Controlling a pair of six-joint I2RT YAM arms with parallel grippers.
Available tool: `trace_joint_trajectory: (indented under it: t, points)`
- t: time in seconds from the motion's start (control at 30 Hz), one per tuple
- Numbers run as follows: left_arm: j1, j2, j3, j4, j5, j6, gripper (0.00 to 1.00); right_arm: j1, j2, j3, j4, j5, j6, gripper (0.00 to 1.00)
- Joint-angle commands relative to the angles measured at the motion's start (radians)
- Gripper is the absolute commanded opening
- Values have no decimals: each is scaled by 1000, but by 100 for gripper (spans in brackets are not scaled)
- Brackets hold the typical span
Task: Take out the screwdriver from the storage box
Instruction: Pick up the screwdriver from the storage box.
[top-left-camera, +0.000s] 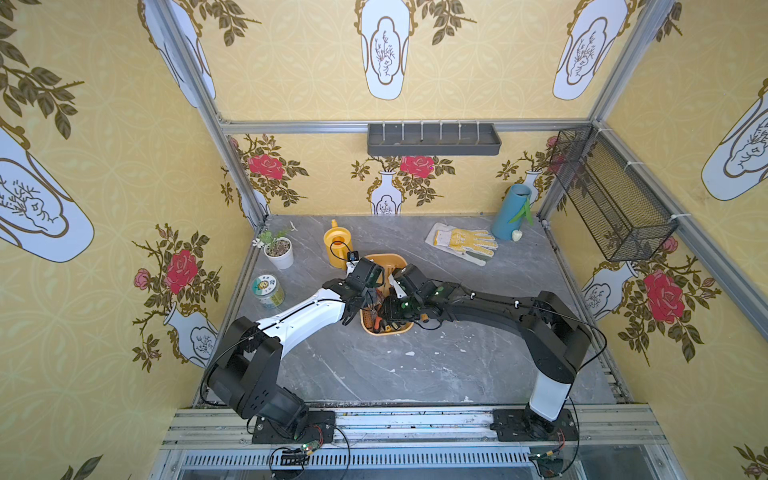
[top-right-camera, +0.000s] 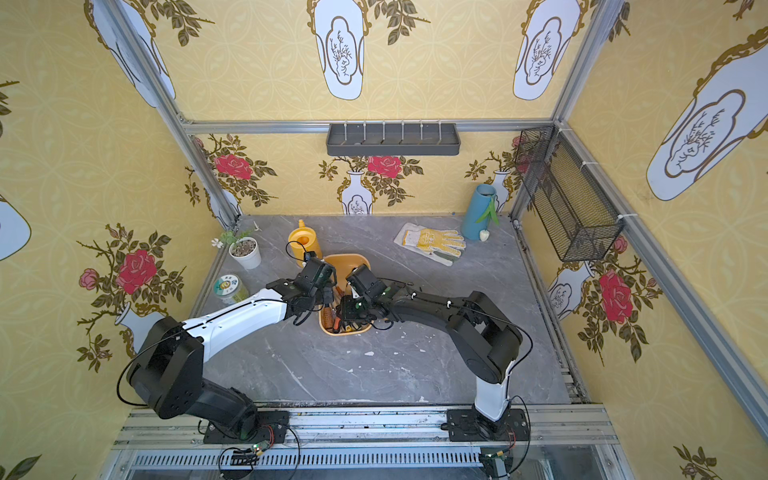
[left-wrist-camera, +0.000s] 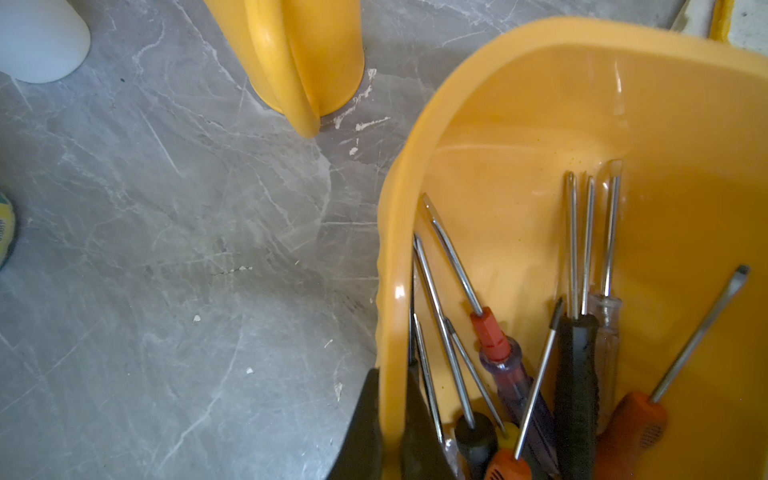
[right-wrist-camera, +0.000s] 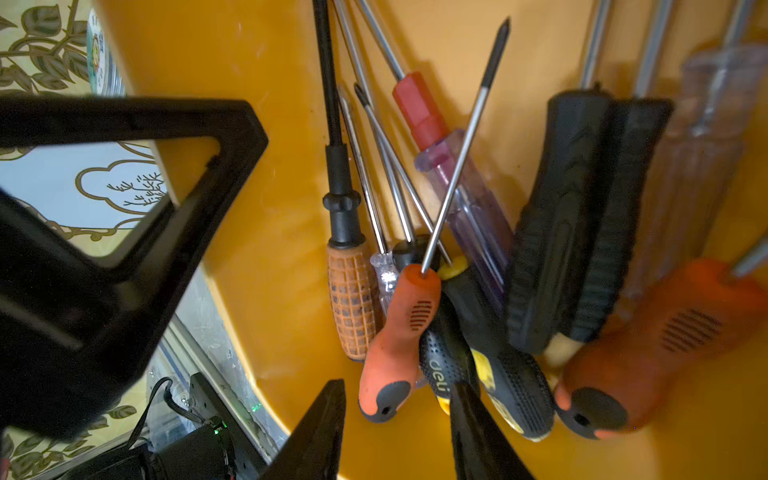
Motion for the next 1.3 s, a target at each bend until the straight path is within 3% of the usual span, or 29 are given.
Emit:
trace_joint_trajectory:
  t: [0.0, 0.2, 0.47, 1.07, 1.27]
  points:
    - [0, -3, 4, 37, 6, -5, 0, 6, 25, -9, 92, -36, 53, 46]
    - [0, -11, 0, 38, 5, 0, 0, 12, 73, -4, 125, -62, 97, 46]
    - [0, -12, -3, 40, 10, -2, 0, 20, 118, 36, 28, 1, 100, 43]
    - [0, -8, -8, 39, -11, 2, 0, 18, 52, 2, 84, -24, 58, 0]
    - [0, -6, -6, 32, -20, 6, 0, 18, 31, 0, 88, -35, 44, 0]
